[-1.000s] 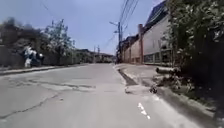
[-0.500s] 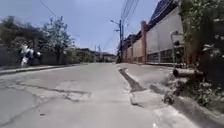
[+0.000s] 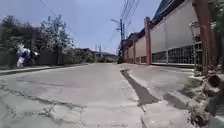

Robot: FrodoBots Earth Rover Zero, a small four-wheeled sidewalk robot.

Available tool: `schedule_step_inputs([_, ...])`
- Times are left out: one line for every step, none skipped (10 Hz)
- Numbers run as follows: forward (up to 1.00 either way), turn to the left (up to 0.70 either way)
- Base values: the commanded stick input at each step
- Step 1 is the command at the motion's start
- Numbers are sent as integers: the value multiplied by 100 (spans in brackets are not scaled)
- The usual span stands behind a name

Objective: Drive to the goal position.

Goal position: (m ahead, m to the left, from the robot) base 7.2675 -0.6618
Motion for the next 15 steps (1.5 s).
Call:
schedule_step_inputs([100,-2])
schedule_step_inputs([100,-2])
schedule_step_inputs([100,-2])
schedule_step_inputs([100,-2])
schedule_step_inputs([100,-2])
schedule_step_inputs([100,-2])
schedule_step_inputs([100,-2])
schedule_step_inputs([100,-2])
schedule_step_inputs([100,-2])
schedule_step_inputs([100,-2])
schedule_step_inputs([100,-2])
schedule_step_inputs([100,-2])
schedule_step_inputs([100,-2])
schedule_step_inputs([100,-2])
schedule_step_inputs([100,-2])
